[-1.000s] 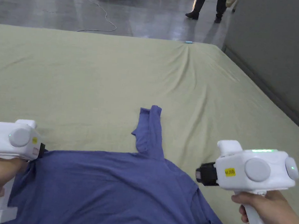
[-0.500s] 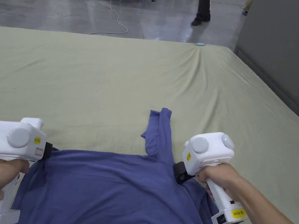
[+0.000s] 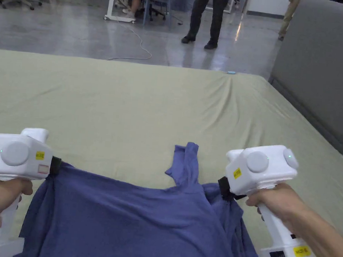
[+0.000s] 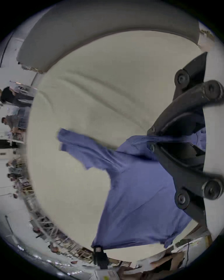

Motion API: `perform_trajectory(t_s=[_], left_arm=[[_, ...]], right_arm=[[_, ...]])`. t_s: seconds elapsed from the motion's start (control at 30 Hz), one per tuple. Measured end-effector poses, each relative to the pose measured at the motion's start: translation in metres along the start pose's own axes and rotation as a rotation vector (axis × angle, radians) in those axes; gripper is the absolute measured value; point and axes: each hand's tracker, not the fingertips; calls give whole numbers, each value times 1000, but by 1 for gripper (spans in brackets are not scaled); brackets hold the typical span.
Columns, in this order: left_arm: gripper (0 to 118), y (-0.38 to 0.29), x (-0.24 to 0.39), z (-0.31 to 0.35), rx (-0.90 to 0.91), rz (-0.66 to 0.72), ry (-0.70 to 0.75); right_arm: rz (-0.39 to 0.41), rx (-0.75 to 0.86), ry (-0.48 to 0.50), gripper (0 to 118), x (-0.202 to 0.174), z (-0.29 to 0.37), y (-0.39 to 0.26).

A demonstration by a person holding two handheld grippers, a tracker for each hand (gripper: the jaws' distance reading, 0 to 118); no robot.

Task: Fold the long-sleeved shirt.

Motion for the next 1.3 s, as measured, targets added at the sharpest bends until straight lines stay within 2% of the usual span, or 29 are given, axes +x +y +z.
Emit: perform_trajectory(t_s=[0.07, 0.13, 0.23, 0.33, 0.43, 0.53, 0.7, 0.83, 1.03, 1.13, 1.3], left_arm=[[0, 20, -2, 27, 59, 3, -11], [0, 39, -2, 54, 121, -11, -33], [0, 78, -1, 96, 218, -28, -7], [0, 126, -2, 135, 314, -6, -8], [0, 179, 5, 170, 431, -19, 26], [0, 229, 15, 195, 487, -47, 46], [0, 281, 19, 224, 585, 53, 65], [0, 301, 20, 239, 621, 122, 50], [0, 293, 29, 230, 613, 65, 51], [0, 271, 26, 198, 548, 57, 36], [0, 206, 17, 117, 399, 58, 36]], right_arm=[[10, 84, -19, 1, 5, 39, 19], [13, 140, 11, 1, 11, 73, 38], [45, 254, -55, 1, 16, 126, 74], [32, 359, -93, 1, 25, 177, 118], [-2, 488, -137, 1, 37, 226, 171], [-39, 551, -182, 1, 45, 267, 223], [-80, 625, -220, 1, 52, 310, 265], [-159, 695, -218, 1, 62, 326, 282], [-184, 694, -185, 1, 65, 305, 273], [-201, 629, -169, 1, 68, 258, 256], [-239, 466, -129, 1, 68, 144, 205]])
